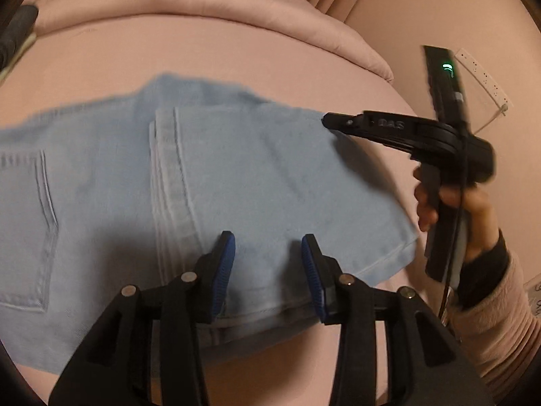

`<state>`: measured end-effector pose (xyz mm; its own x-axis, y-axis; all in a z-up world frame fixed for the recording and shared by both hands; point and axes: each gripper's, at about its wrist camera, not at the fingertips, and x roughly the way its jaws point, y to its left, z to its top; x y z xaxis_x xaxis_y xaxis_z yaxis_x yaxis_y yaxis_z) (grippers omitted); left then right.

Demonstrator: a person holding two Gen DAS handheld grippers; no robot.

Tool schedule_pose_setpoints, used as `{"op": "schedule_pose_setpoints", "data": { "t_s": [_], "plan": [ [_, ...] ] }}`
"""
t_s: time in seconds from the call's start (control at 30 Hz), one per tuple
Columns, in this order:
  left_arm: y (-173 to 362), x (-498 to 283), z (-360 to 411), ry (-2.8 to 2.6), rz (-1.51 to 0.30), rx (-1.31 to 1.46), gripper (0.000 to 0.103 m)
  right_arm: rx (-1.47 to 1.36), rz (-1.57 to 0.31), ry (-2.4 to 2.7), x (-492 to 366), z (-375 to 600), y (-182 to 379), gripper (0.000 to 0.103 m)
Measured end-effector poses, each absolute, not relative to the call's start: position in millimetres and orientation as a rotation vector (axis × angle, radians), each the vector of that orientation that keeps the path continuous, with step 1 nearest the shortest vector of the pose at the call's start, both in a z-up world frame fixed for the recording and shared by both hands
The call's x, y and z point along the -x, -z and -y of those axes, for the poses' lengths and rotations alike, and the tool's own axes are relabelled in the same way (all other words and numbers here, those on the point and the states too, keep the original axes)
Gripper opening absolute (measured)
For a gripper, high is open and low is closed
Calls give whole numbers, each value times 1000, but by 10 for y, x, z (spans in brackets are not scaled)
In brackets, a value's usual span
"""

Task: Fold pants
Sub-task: 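Grasp the elastic waistband with the left tool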

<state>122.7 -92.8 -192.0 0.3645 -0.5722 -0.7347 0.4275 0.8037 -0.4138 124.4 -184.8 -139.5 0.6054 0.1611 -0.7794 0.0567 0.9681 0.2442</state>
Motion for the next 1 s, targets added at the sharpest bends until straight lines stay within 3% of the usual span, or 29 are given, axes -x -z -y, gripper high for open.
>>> {"op": "schedule_pose_setpoints", "data": {
  "t_s": [0.2, 0.43, 0.6, 0.63, 0.8, 1.0],
  "plan": [
    [1956, -1218, 790, 658, -1025, 233, 40, -246, -951, -47, -1265, 1874, 1404, 19],
    [1975, -1131, 687, 667, -1022, 234, 40, -266, -825, -176, -364, 1772, 1121, 19],
    [1982, -1114, 616, 683, -1026, 258, 40, -77, -890, -169, 185, 1512, 1517, 19],
    [1963, -1108, 602, 686, -1025, 265, 40, -58, -835, -161, 279, 1498, 1553, 19],
    [1845, -1027, 386, 665, -1023, 287, 40, -146, -908, -253, 108, 1578, 1305, 19],
    [1884, -893, 108, 663, -1018, 340, 42, -136, -859, -368, -274, 1265, 1089, 24]
  ]
}}
